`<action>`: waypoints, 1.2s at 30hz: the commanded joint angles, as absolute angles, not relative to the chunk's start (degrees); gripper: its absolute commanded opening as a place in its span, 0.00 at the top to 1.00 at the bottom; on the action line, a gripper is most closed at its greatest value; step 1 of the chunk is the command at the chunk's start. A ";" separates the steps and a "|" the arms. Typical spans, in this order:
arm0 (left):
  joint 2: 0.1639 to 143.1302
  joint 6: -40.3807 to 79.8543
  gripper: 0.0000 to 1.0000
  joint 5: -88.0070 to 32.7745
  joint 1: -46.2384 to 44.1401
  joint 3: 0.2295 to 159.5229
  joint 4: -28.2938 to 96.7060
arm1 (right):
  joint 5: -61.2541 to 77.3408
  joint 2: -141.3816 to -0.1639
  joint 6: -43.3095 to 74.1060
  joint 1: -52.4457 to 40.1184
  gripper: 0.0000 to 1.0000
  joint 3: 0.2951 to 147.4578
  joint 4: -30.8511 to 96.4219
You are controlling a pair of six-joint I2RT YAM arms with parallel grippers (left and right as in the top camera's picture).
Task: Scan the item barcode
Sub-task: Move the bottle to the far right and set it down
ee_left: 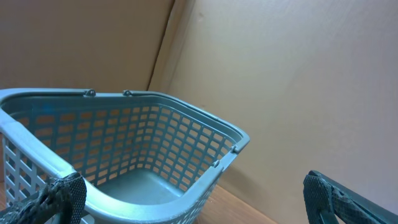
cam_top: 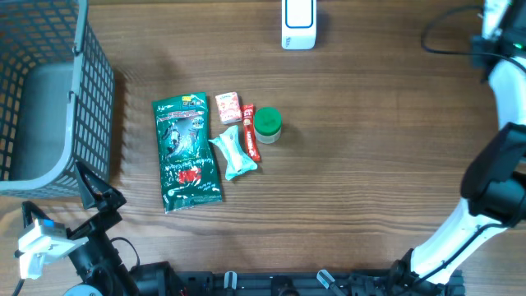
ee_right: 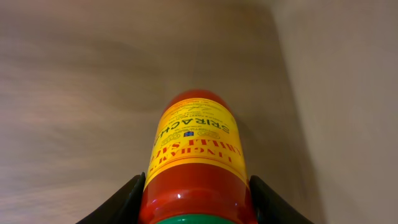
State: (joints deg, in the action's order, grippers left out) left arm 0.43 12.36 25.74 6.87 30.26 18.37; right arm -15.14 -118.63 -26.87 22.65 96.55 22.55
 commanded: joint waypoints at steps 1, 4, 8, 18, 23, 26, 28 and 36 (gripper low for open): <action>0.27 12.25 0.00 26.70 7.27 29.82 18.00 | -20.51 -119.85 -28.25 29.67 0.63 97.06 23.05; 0.27 12.32 0.00 26.68 7.27 29.82 18.00 | -19.57 -120.42 -26.59 34.79 0.60 97.06 23.75; 0.73 16.49 0.00 26.68 7.27 29.82 17.12 | -13.82 -120.55 -25.21 39.09 0.57 97.06 25.34; 8.51 32.47 0.00 26.46 7.27 29.82 19.53 | -3.36 -120.79 -13.87 45.10 0.51 97.03 29.02; 15.88 32.49 0.00 22.22 7.27 29.82 18.59 | -3.36 -120.75 -11.53 45.08 0.16 97.06 30.35; 19.53 32.45 0.00 18.83 7.25 29.82 15.59 | -3.38 -120.42 -8.86 45.08 0.00 97.08 30.52; 21.45 32.42 0.00 17.08 7.25 29.82 11.97 | -3.33 -119.44 -6.87 45.08 0.00 97.41 30.46; 22.09 31.77 0.00 13.06 7.25 29.82 6.87 | -0.36 -111.15 -5.85 45.01 0.00 97.97 29.36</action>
